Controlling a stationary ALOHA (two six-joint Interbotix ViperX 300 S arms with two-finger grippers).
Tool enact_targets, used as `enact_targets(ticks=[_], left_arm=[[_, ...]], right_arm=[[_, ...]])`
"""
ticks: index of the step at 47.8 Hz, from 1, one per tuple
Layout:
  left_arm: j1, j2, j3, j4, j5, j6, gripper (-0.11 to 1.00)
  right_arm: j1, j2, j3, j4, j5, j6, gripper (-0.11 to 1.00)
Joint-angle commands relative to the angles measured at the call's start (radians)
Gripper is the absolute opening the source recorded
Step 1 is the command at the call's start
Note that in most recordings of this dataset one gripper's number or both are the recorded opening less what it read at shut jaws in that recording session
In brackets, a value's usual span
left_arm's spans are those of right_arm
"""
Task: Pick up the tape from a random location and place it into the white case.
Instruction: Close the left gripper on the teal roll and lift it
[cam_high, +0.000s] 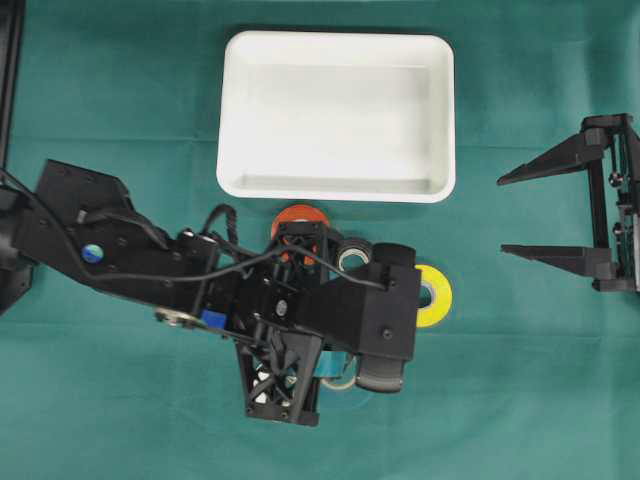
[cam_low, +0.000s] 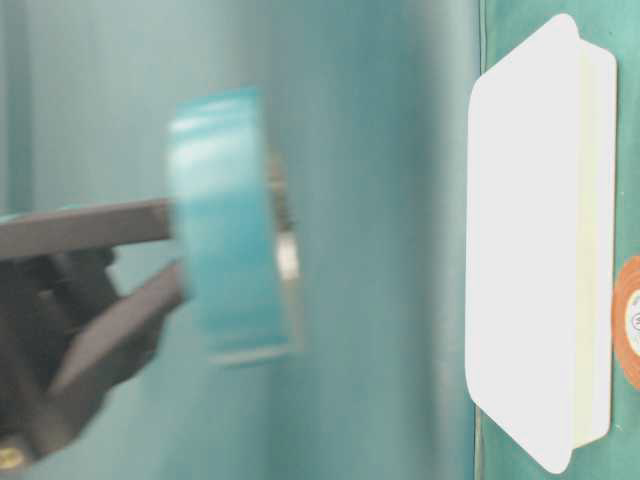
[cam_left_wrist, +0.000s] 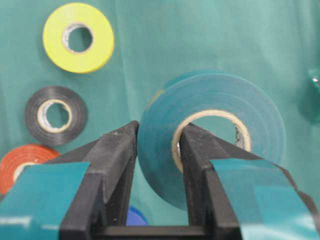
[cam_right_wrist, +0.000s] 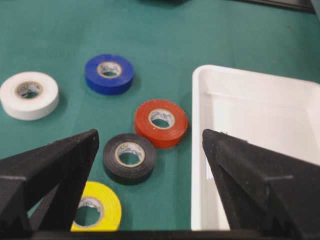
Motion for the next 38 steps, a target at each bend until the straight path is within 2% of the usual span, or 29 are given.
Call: enact_targets(ticks=[1,38], left_arm=[[-0.003,-0.046,-0.043,0.006,0.011,0.000,0.20],[-0.003,-0.060,-0.055,0.008,0.023,0.002,0.20]], right_arm=[[-0.002,0.002,-0.015,0.000,-0.005,0.002,0.92],[-0.002,-0.002,-0.015,0.000,0.002,0.002,0.92]])
